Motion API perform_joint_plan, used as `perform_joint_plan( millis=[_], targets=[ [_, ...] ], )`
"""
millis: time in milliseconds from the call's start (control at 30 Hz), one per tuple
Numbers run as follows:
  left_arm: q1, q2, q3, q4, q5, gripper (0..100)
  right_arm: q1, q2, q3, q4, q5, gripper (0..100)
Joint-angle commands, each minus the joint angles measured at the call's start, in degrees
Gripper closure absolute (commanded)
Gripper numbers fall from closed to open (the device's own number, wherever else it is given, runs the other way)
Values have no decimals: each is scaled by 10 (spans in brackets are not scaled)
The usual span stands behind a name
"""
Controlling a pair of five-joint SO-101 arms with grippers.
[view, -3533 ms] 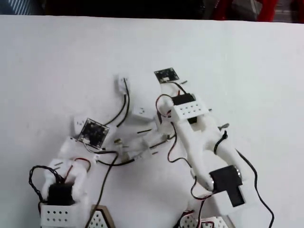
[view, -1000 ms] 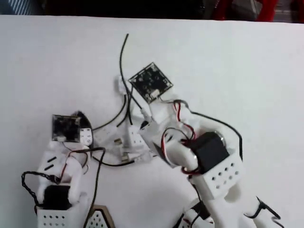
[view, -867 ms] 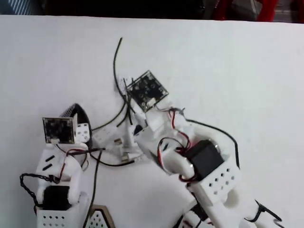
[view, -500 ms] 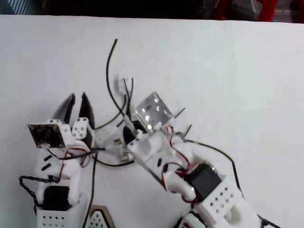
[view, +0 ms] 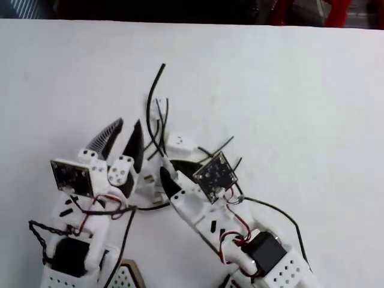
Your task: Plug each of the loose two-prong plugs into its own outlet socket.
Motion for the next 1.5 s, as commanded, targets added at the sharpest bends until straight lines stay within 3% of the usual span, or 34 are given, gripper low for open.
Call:
perform_joint_plan(
  millis=[0, 267, 500, 800, 933, 1133, 1233, 1467],
  targets=[
    [74, -6, -77, 55, -41, 862, -5, -8, -4, 3, 2, 982],
    [160, -6, -52, 69, -116, 865, -20, -9, -5, 23, 3, 982],
    [219, -7, -79, 141, -157, 864, -21, -8, -4, 24, 3, 982],
    [225, -7, -78, 167, -163, 861, -20, -8, -3, 24, 3, 982],
    [166, -7, -81, 164, -157, 861, -12, -8, -3, 23, 3, 982],
    [-29, -4, -80, 164, -157, 860, 40, -7, -2, 2, 3, 981],
    [-93, -3, -79, 167, -159, 860, 57, -7, -2, -8, -1, 981],
    [-98, 44, -106, 203, -194, 860, 105, 65, -2, -71, -4, 981]
  ],
)
